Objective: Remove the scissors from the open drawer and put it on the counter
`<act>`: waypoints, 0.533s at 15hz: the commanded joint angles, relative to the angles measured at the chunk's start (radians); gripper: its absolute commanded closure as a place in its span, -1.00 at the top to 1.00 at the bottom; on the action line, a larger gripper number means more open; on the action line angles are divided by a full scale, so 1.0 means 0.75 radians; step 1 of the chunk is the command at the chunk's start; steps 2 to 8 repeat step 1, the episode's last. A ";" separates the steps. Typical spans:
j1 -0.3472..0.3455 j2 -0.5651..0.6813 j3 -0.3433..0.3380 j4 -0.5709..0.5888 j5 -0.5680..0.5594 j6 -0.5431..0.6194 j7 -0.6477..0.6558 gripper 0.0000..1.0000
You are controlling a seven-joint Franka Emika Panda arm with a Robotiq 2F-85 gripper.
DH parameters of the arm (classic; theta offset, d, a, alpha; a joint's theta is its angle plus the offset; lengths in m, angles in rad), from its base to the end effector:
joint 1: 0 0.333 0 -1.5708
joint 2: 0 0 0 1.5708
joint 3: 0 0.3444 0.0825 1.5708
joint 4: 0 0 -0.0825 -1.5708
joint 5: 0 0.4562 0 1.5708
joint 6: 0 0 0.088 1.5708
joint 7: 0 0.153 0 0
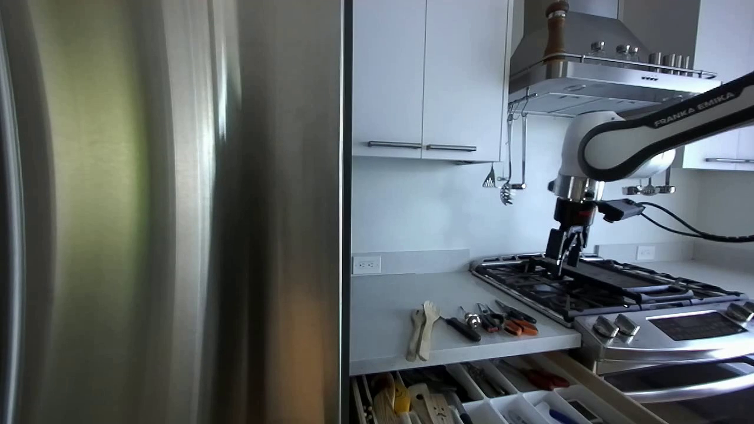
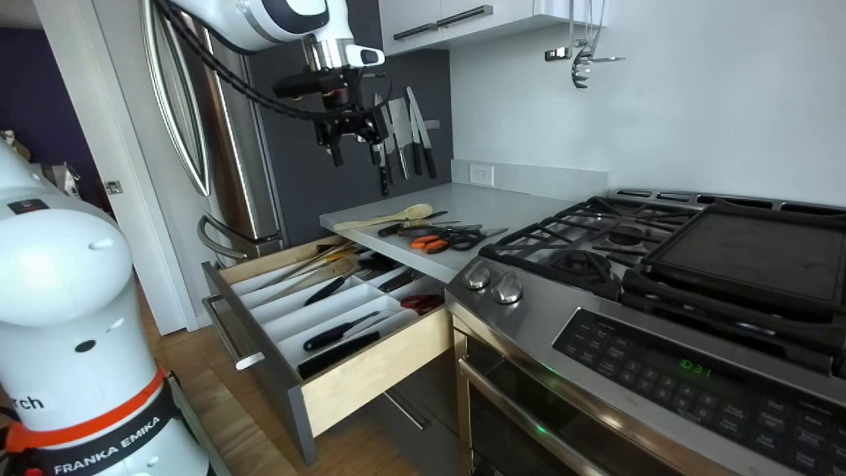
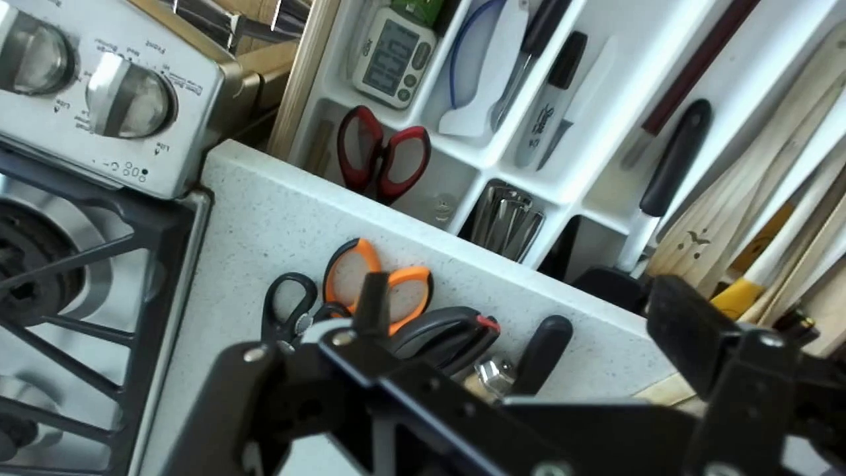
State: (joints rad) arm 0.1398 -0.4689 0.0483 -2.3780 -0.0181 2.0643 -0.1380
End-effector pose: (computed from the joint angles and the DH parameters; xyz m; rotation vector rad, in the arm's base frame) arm 0.4780 0.0897 0.4662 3.0553 0.5086 0.2413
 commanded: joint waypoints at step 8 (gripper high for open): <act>-0.008 -0.010 0.007 -0.008 0.005 -0.004 -0.007 1.00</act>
